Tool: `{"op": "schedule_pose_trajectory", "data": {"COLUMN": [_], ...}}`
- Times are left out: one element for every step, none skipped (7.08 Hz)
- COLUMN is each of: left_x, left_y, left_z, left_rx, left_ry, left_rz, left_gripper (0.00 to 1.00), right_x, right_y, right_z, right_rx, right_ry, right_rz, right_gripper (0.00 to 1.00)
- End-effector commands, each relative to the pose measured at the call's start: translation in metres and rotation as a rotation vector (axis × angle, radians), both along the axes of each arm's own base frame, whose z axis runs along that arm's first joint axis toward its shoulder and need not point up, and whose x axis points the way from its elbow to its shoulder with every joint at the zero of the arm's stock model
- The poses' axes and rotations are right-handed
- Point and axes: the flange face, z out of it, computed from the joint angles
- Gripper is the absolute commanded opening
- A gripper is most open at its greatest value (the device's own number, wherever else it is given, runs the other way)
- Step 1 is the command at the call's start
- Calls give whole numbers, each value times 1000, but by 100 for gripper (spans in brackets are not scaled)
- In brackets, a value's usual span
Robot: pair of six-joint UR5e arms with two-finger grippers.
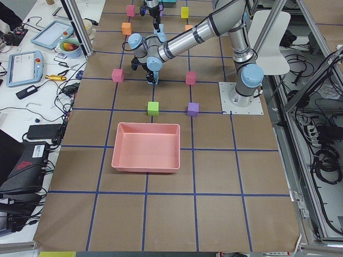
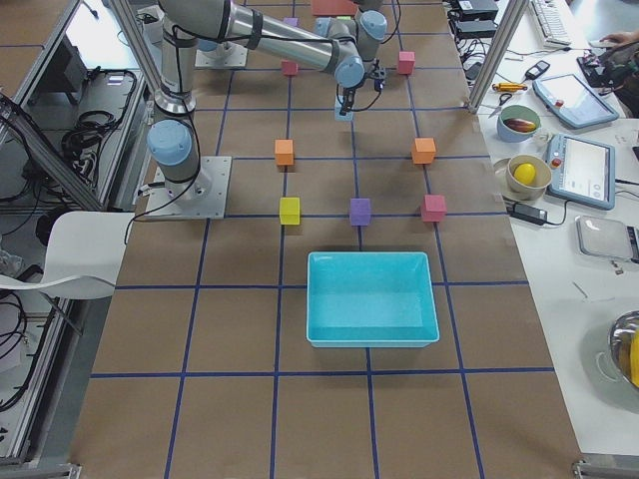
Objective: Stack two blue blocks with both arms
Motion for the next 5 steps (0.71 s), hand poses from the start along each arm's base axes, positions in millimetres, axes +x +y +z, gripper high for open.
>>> {"op": "schedule_pose_trajectory", "data": {"left_x": [-1,-1,-4,-7,-15], "left_y": [-3,-3,-6,-5,0], "left_z": [7,19,37,60,83], "left_rx": [-31,-51,-78,-91,-83], "left_ry": [-2,-1,5,6,7], "left_rz": [3,7,4,1,-8], "left_gripper": [42,42,42,42,42], "right_x": [59,72,81,82,83], "right_y": [57,69,78,78,77], "right_z": [-25,-32,-45,-52,-55], "right_rx": [40,13,3,-30,-39], "right_ry": [26,14,9,-6,-24], "right_rz": [-19,-20,-7,-5,-7], "right_gripper": [0,0,0,0,0]}}
